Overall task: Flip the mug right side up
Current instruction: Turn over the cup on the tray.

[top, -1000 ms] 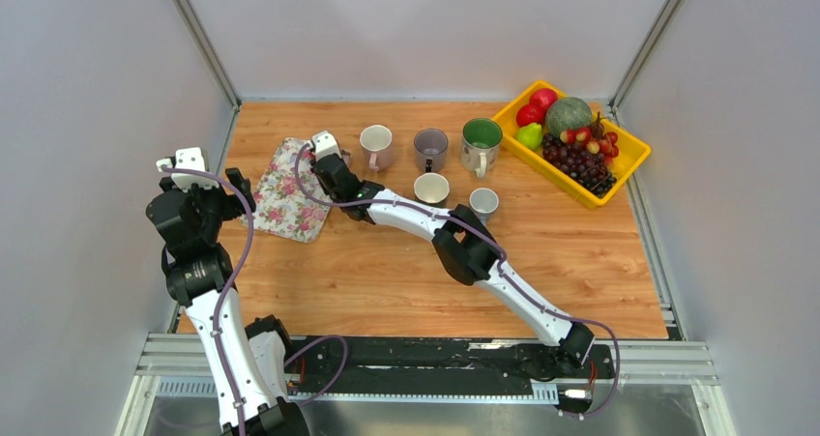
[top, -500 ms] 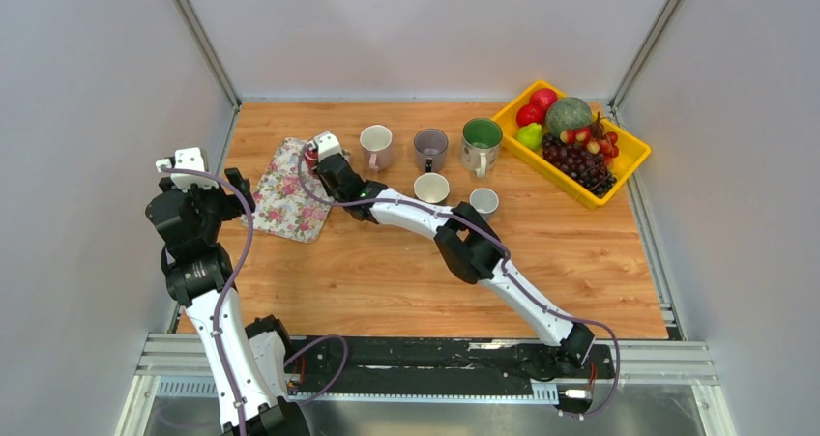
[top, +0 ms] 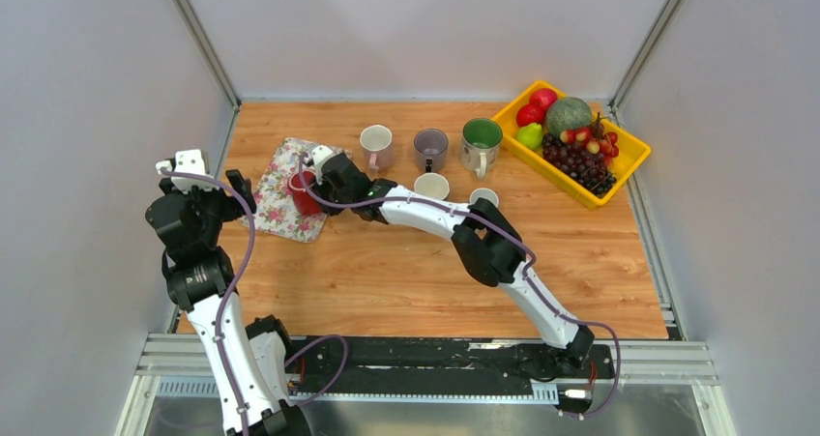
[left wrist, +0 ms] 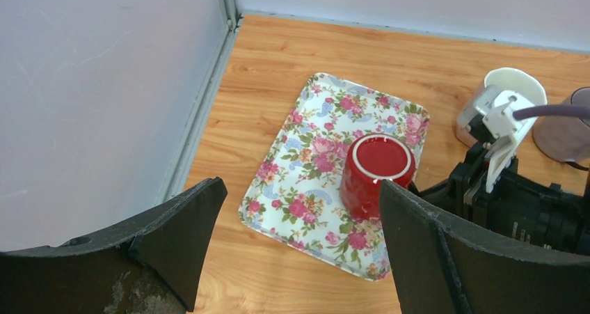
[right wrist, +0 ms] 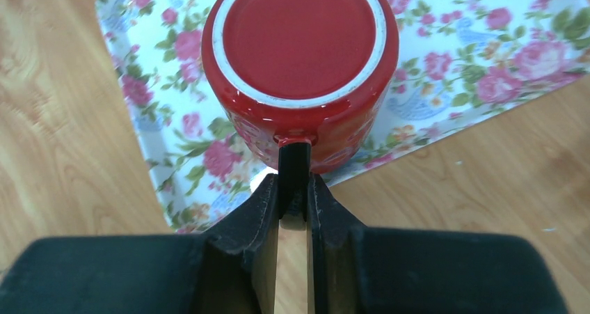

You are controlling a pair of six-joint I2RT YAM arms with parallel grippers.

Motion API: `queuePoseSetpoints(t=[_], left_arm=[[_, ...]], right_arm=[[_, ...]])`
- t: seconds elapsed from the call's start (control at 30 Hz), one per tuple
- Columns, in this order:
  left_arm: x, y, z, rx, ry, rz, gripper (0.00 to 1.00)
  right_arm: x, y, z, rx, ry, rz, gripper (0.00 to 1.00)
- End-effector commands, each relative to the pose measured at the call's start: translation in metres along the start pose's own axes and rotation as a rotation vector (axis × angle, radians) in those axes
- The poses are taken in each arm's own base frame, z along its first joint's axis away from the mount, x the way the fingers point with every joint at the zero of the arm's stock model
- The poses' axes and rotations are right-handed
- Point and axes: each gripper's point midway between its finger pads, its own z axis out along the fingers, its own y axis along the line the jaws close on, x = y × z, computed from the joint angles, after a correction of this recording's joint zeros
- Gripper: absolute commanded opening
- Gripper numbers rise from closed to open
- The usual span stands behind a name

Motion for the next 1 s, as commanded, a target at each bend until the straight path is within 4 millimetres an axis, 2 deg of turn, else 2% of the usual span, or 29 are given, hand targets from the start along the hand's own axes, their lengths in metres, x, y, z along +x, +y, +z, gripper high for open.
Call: queuePoseSetpoints(t=[0.0, 0.1, 0.27, 0.63, 0.97], left_arm=[[-0.011, -0.002, -0.003, 0.008, -0.051, 0.003, 0.92], [-0.011, -0.003, -0.004, 0.015, -0.052, 0.004, 0.92], [-0.012, -0.005, -0.005, 0.022, -0.056, 0.003, 0.92], [-0.012, -0.006, -0.005, 0.024, -0.058, 0.004, 0.92], [-0.012, -0.005, -0.006, 0.022, -0.061, 0.008, 0.92]], right_arm=[[-0.030, 0.042, -0.026, -0.128, -0.062, -0.065, 0.00], [-0.015, 0.046, -0.021, -0.115, -0.038, -0.101, 0.01], [-0.005, 0.042, -0.016, -0.074, -0.022, -0.134, 0.16], [-0.020, 0.039, -0.019, 0.028, -0.044, -0.217, 0.51], [-0.029, 0.044, -0.009, 0.022, -0.062, -0.209, 0.53]])
